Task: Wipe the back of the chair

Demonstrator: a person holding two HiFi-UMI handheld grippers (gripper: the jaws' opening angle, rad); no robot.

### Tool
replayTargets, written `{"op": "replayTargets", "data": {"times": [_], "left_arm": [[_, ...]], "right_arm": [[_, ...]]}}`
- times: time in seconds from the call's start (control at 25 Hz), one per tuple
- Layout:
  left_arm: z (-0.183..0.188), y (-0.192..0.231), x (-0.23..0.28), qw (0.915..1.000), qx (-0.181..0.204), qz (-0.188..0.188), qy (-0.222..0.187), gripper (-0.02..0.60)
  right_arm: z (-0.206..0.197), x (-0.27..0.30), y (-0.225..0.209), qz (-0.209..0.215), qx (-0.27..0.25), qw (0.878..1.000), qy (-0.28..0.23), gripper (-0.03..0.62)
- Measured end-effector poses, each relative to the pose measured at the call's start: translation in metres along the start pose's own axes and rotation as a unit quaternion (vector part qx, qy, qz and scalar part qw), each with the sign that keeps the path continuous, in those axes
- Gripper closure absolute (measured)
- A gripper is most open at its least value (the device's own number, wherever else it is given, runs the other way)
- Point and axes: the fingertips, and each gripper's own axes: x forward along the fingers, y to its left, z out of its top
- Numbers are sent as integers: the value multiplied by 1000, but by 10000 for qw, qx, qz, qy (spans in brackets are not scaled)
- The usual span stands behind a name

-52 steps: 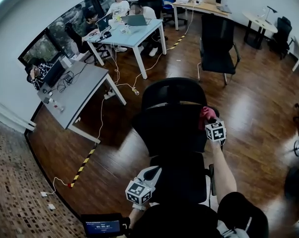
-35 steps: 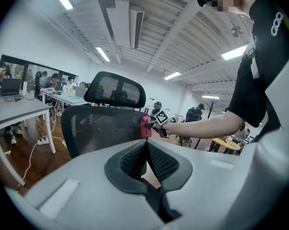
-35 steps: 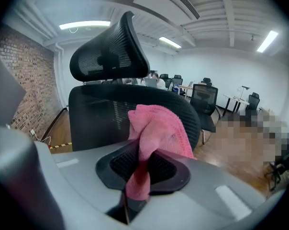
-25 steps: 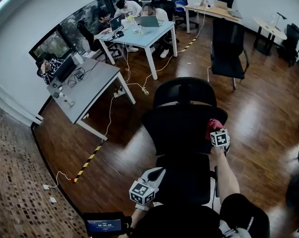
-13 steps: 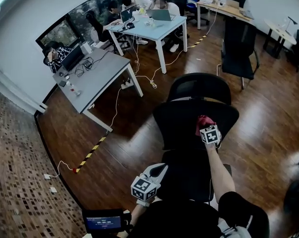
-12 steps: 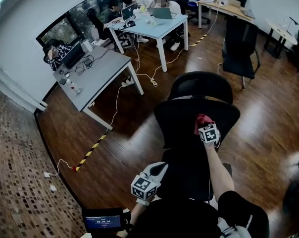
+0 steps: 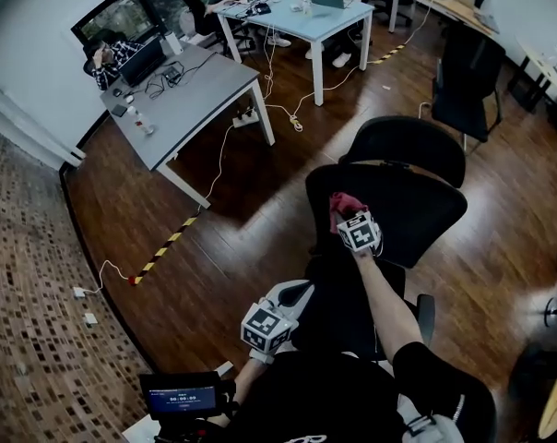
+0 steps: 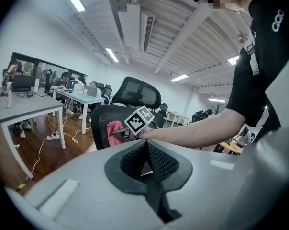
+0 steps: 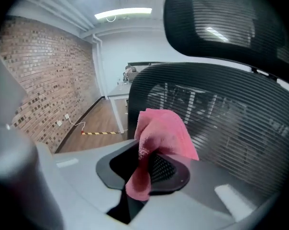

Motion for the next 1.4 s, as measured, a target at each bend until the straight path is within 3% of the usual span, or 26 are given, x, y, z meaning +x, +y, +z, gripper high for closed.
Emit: {"op": "replayTargets", "data": {"times": [0.36,0.6,0.96,1.4], "left_arm": [[3,36,-23,9999,-83,129,-6,592],[-3,45,-28,9998,-123,132,27,592],[-2,42,-18,9999,-60,-32,131,592],[2,2,25,9985,80,-450,301,592]], "right_arm": [[24,48,60,433,-305,9985,102,546],[16,61,70,484,-258,9983,186,546],[-1,50,46,252,-78,9992,309,546],[-56,-5,-27,-213,373,9985,353,545]]}}
